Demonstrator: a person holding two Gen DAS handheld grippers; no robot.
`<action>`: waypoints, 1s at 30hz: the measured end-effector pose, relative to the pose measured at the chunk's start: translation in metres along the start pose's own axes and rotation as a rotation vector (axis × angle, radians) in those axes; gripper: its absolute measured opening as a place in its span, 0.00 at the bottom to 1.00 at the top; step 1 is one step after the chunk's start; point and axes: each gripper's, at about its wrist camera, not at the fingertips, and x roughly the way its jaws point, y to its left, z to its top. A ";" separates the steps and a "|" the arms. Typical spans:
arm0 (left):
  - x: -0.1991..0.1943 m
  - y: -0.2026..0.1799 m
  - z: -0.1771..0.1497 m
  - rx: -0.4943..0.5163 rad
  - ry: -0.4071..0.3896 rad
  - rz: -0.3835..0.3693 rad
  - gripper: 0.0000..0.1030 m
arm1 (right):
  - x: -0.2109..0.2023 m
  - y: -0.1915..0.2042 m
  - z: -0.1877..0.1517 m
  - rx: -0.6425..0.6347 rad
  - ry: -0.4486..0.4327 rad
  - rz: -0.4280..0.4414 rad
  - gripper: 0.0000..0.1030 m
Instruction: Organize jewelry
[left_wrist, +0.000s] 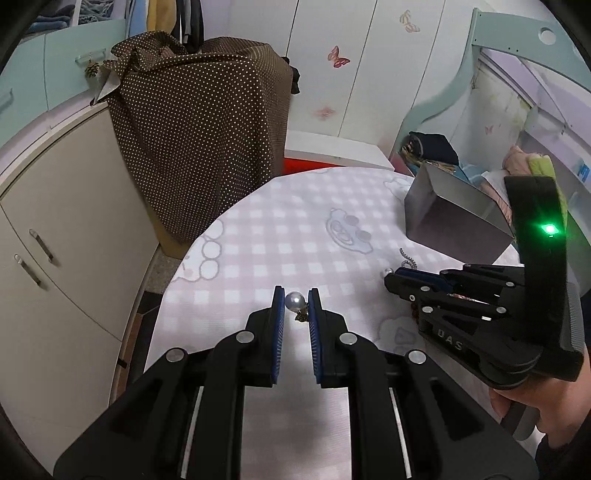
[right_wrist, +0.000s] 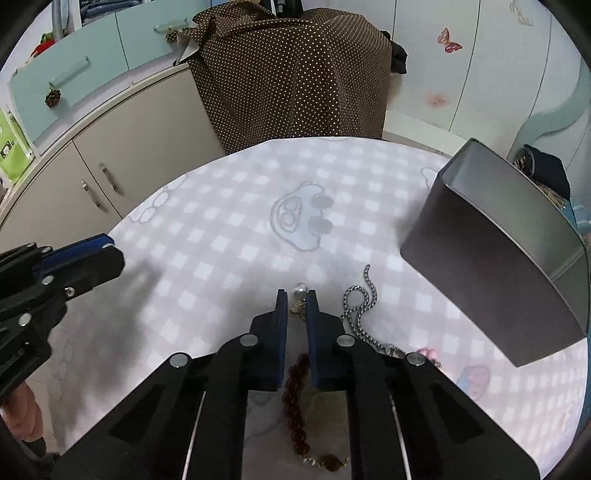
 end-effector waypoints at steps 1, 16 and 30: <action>-0.001 0.000 0.000 0.001 -0.001 0.000 0.13 | 0.001 0.002 0.000 -0.015 -0.002 -0.006 0.09; -0.013 -0.014 0.015 0.024 -0.039 -0.012 0.13 | -0.038 -0.010 0.004 0.014 -0.088 0.075 0.02; -0.019 -0.103 0.098 0.162 -0.129 -0.164 0.13 | -0.135 -0.086 0.030 0.099 -0.258 -0.020 0.02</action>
